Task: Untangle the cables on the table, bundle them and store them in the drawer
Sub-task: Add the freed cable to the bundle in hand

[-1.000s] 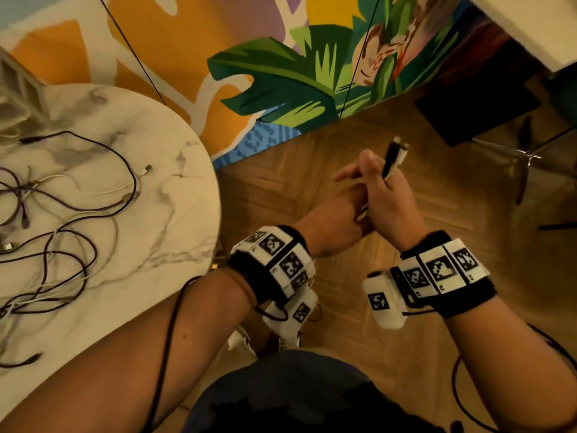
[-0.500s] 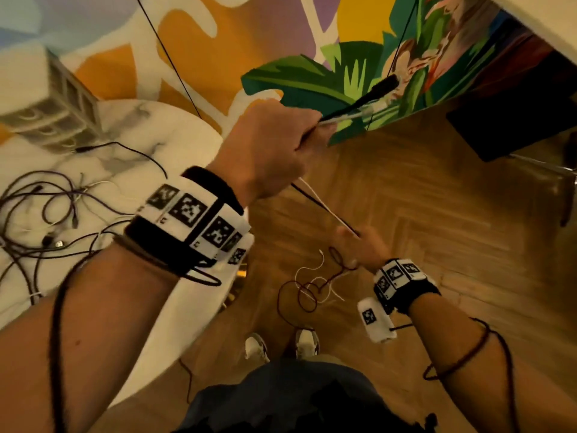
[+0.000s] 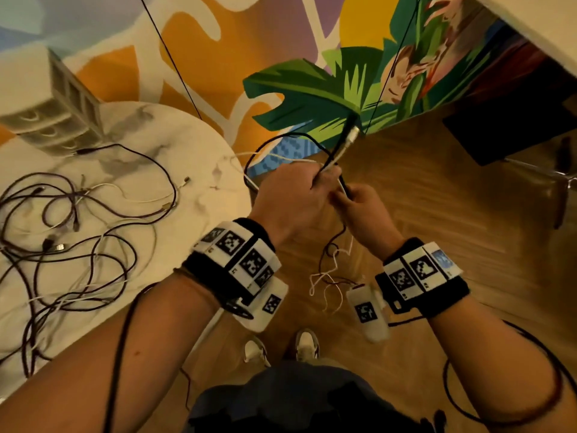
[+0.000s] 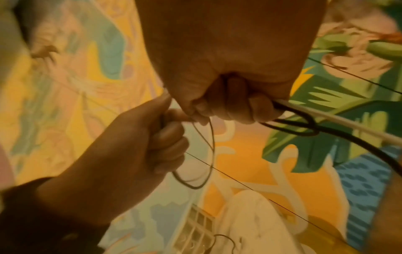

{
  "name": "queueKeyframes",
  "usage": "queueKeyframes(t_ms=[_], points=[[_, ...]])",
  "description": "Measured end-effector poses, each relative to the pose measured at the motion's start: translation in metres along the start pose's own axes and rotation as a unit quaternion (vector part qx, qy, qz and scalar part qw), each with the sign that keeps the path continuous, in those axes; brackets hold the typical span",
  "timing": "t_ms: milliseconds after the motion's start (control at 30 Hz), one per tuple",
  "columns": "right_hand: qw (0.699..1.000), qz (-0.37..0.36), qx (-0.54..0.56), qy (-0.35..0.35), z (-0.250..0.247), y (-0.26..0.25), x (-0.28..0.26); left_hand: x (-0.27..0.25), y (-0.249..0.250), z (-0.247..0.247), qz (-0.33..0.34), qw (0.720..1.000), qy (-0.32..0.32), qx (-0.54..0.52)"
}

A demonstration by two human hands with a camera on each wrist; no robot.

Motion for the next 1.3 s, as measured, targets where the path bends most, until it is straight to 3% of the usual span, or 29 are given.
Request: queueKeyframes(t_ms=[100,200,433,500,700,900,1100,1200,1300], points=[[0.996,-0.073,0.022,-0.037,0.004,-0.028,-0.011,0.011,0.011,0.0,-0.01,0.999,-0.013,-0.048],[0.995,-0.081,0.045,-0.036,0.008,-0.026,-0.01,0.019,0.015,0.001,-0.005,1.0,-0.007,-0.024],[0.997,-0.011,-0.07,0.042,0.011,0.06,0.005,0.011,0.02,-0.027,0.08,0.995,0.061,0.01],[0.989,0.016,-0.143,0.027,0.005,0.086,0.006,0.011,0.018,-0.037,0.082,0.992,0.084,0.039],[0.963,0.2,-0.18,0.015,-0.015,0.156,-0.004,0.009,0.003,-0.059,0.065,0.986,0.132,0.079],[0.953,0.243,-0.158,0.087,-0.019,0.172,-0.01,0.005,0.009,-0.063,0.078,0.983,0.15,0.071],[0.912,0.335,-0.238,0.005,-0.031,0.202,-0.027,0.007,0.011,-0.079,0.084,0.977,0.182,0.076],[0.926,0.321,-0.198,0.029,-0.03,0.188,-0.025,0.003,0.008,-0.068,0.074,0.982,0.144,0.098],[0.939,0.315,-0.081,0.109,-0.028,0.17,-0.015,-0.002,0.002,-0.056,0.068,0.985,0.124,0.099]])
Point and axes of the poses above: each hand's wrist, its own x-axis towards the middle knuckle, its own z-axis out of the palm, y = z × x, the point moved 2 cm from there along x, towards the middle knuckle
